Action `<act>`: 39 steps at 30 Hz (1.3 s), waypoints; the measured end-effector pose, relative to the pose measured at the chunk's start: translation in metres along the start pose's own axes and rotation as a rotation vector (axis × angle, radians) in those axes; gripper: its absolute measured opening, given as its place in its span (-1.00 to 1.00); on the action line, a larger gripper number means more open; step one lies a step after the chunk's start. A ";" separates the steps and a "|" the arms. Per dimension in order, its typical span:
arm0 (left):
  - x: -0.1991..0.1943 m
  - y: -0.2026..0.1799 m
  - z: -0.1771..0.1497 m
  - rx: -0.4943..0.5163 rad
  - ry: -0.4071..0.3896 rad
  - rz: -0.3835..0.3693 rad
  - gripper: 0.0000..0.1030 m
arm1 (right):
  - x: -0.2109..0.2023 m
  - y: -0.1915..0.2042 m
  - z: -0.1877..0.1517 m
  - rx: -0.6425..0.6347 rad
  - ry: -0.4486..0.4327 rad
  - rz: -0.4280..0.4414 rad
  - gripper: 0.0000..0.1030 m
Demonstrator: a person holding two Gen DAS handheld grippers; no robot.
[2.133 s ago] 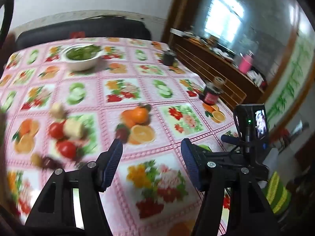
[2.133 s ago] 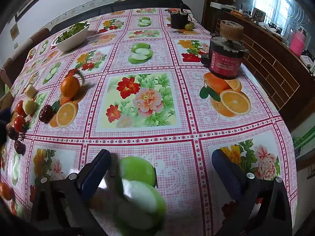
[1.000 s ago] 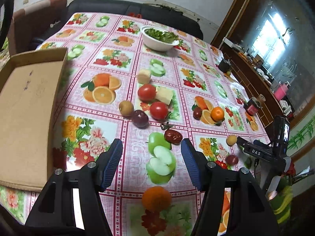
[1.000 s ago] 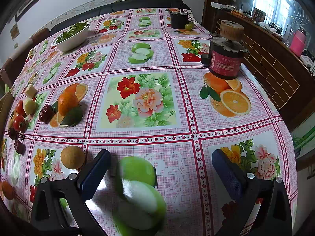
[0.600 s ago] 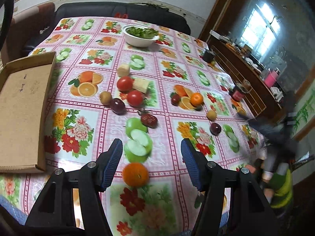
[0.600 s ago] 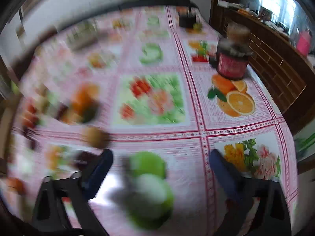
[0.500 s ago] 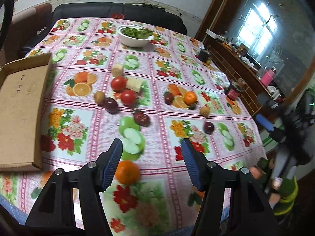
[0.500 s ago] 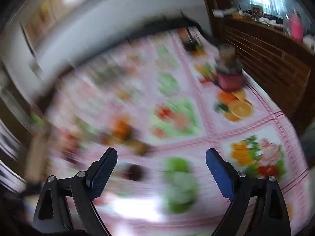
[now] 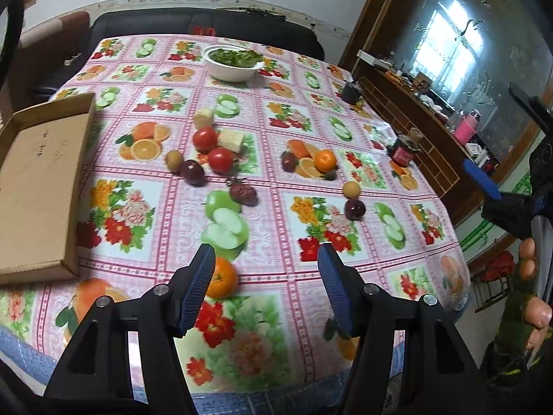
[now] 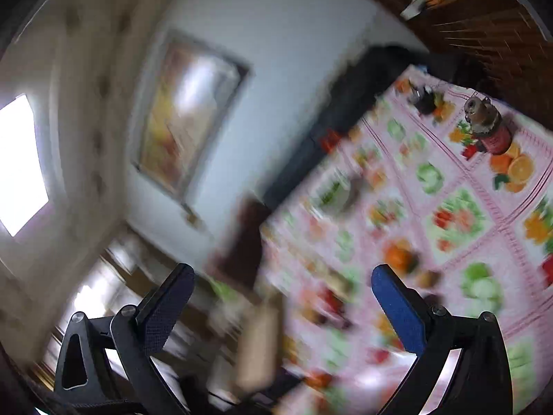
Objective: Organize fruits
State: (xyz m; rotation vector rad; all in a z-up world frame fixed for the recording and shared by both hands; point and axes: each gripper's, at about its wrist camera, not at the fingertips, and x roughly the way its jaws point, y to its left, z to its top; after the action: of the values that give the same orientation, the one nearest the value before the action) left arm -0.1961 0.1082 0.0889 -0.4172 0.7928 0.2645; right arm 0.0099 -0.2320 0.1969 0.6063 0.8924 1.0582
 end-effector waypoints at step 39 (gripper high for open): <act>0.026 -0.100 -0.048 -0.067 0.133 0.169 0.18 | 0.082 -0.025 -0.073 -0.478 0.141 -0.903 1.00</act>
State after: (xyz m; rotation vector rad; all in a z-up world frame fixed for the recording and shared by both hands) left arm -0.1705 -0.0002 0.0660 -0.4348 0.9534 0.4249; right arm -0.0236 -0.1656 0.1124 -0.2794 0.8563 0.4478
